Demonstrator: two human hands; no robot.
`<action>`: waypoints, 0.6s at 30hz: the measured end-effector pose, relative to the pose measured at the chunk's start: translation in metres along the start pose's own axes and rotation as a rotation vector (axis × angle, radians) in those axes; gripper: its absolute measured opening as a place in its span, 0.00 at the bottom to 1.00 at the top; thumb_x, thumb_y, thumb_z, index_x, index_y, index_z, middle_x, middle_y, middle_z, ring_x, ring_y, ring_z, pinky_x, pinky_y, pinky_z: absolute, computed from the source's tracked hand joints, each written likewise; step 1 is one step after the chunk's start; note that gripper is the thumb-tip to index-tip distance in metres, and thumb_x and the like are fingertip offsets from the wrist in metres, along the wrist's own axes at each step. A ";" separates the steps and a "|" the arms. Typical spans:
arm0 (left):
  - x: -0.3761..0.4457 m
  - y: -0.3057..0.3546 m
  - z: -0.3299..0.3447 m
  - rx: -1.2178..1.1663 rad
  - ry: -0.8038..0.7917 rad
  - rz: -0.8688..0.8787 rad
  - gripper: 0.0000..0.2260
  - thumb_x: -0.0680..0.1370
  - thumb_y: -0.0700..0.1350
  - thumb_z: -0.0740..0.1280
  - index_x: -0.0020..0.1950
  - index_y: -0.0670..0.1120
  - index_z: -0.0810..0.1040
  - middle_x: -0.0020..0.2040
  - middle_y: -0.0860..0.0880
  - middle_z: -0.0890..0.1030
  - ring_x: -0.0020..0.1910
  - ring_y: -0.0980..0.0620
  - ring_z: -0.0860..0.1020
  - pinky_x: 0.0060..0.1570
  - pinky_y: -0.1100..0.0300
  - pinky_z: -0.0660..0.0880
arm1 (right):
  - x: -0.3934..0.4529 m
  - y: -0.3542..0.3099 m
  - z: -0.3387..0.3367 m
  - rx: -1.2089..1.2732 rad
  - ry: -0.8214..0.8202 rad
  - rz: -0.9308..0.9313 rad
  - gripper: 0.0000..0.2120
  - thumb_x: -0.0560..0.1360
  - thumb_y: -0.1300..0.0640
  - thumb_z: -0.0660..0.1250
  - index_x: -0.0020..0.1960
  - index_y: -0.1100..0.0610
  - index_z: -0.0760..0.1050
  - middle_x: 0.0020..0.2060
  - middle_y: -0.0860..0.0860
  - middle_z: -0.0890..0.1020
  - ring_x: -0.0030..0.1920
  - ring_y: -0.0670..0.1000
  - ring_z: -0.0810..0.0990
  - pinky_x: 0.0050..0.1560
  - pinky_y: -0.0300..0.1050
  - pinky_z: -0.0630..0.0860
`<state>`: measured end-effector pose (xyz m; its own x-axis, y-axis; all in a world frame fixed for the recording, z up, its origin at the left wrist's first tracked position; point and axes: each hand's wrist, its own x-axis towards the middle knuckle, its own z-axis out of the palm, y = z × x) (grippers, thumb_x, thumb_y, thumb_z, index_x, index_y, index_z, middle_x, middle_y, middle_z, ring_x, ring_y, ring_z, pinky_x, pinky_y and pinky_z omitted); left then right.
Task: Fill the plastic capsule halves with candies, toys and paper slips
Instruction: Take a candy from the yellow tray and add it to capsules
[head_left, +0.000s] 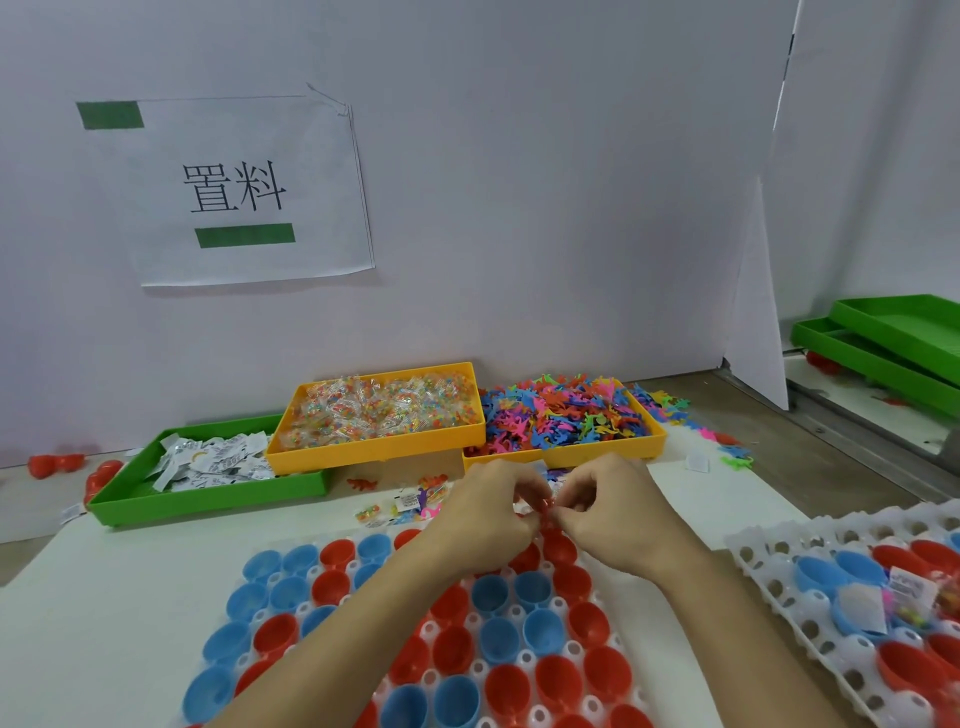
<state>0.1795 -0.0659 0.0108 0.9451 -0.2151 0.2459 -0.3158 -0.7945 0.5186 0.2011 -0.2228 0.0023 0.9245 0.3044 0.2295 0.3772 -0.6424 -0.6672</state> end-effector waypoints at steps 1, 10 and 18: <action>0.000 0.000 0.000 0.004 0.002 0.003 0.12 0.75 0.38 0.68 0.57 0.47 0.83 0.51 0.52 0.84 0.48 0.59 0.77 0.48 0.71 0.72 | 0.000 0.000 0.001 -0.008 -0.008 0.007 0.06 0.73 0.60 0.74 0.39 0.51 0.85 0.33 0.45 0.82 0.35 0.45 0.80 0.33 0.33 0.75; -0.001 0.000 -0.002 -0.030 0.016 0.004 0.10 0.76 0.49 0.73 0.54 0.47 0.83 0.49 0.54 0.84 0.47 0.60 0.79 0.47 0.68 0.75 | 0.002 0.003 0.002 0.041 -0.007 0.029 0.04 0.73 0.58 0.76 0.40 0.50 0.86 0.34 0.45 0.84 0.38 0.44 0.81 0.37 0.33 0.75; -0.003 0.000 -0.003 -0.027 0.035 -0.004 0.08 0.76 0.43 0.72 0.55 0.48 0.82 0.49 0.56 0.82 0.43 0.68 0.74 0.41 0.81 0.67 | 0.006 0.025 -0.001 0.214 0.196 0.080 0.11 0.81 0.57 0.65 0.46 0.52 0.84 0.35 0.41 0.81 0.39 0.43 0.79 0.36 0.31 0.70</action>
<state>0.1760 -0.0639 0.0124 0.9430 -0.1917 0.2718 -0.3146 -0.7799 0.5412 0.2160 -0.2378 -0.0119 0.9518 0.1038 0.2886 0.3015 -0.4894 -0.8183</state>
